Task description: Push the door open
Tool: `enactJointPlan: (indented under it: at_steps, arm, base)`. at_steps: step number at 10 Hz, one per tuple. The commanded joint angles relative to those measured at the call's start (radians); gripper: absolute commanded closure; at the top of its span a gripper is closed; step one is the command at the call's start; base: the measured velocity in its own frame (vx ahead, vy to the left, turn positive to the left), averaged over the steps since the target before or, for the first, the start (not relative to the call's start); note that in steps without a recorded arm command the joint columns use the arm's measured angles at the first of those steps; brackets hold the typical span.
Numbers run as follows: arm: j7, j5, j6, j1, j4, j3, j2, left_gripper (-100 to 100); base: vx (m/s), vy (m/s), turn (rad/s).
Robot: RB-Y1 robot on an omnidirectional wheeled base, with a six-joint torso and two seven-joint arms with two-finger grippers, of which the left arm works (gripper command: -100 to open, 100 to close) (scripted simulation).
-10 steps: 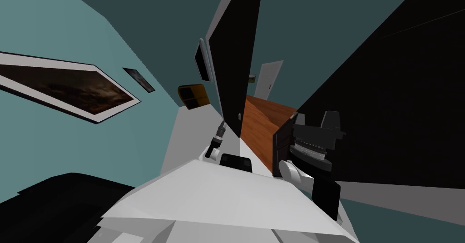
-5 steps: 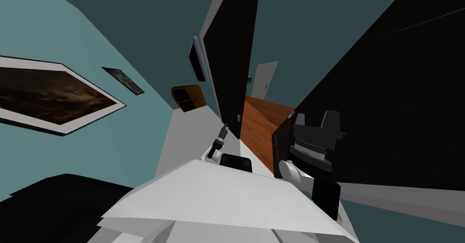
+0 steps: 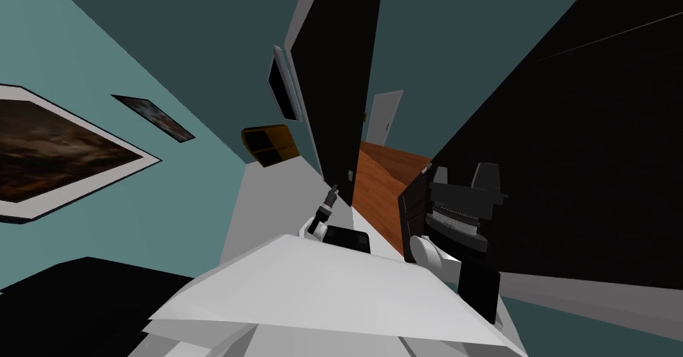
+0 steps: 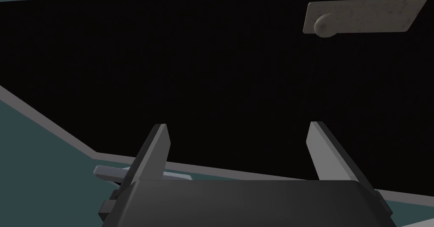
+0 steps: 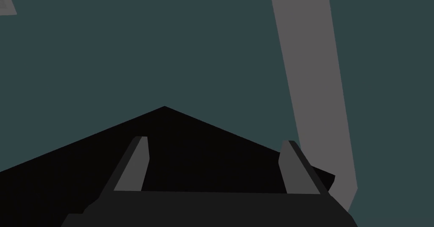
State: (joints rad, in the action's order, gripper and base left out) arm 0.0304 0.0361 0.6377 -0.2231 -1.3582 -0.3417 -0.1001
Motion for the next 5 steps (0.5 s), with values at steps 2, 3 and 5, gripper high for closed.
enactJointPlan:
  at_steps: [2, 3, 5]
  arm:
    - [0.009, 0.000, 0.015, 0.024, 0.071, -0.027, -0.002, -100]
    - [0.010, 0.000, 0.020, 0.030, 0.092, -0.033, -0.002, -100]
    - [0.014, 0.000, 0.030, 0.043, 0.130, -0.046, -0.001, -100]
  base:
    - [0.105, 0.074, -0.140]
    - [0.135, 0.111, -0.110]
    - [0.090, 0.071, -0.084]
